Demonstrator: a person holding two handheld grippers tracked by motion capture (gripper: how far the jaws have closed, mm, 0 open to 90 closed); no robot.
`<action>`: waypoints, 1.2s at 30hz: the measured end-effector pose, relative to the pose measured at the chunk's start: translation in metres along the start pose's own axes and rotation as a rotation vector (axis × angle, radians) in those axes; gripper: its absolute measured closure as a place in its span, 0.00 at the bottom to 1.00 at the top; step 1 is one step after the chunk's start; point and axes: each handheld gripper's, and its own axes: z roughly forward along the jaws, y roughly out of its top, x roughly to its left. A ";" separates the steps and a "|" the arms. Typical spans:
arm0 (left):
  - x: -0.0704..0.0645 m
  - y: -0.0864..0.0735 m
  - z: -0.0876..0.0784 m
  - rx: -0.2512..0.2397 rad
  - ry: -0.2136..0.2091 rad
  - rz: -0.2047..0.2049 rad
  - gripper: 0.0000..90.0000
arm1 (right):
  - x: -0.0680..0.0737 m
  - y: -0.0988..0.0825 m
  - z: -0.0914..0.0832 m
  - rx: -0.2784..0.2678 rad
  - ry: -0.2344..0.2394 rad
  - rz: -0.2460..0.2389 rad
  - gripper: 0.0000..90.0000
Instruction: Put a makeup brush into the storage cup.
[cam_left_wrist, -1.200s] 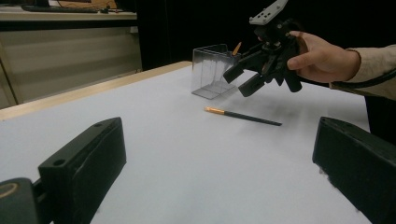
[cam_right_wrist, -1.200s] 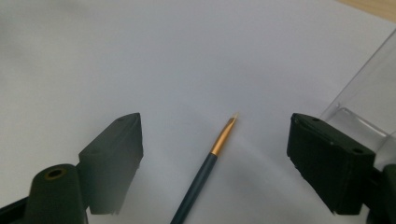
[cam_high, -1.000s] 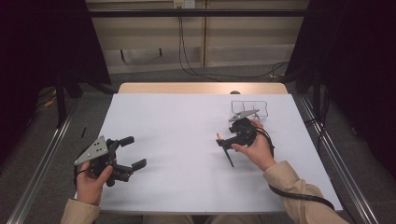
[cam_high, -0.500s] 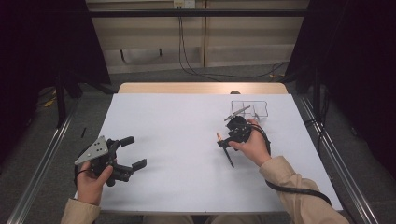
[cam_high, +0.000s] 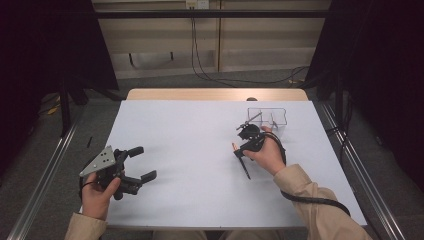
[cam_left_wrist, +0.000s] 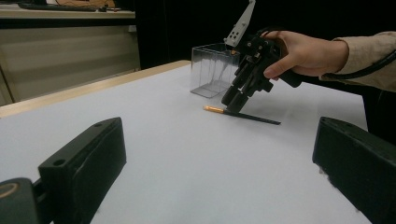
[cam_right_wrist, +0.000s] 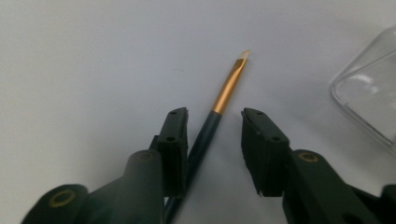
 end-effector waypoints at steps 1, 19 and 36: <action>0.000 0.000 0.000 0.001 0.001 0.002 0.03 | 0.000 0.000 0.000 0.003 0.003 0.002 0.74; 0.000 0.000 0.000 0.001 0.000 0.006 0.03 | 0.000 0.001 0.001 0.096 0.005 -0.060 0.93; 0.000 -0.001 0.002 0.007 -0.001 0.002 0.03 | -0.002 0.008 0.003 0.161 0.008 -0.034 0.92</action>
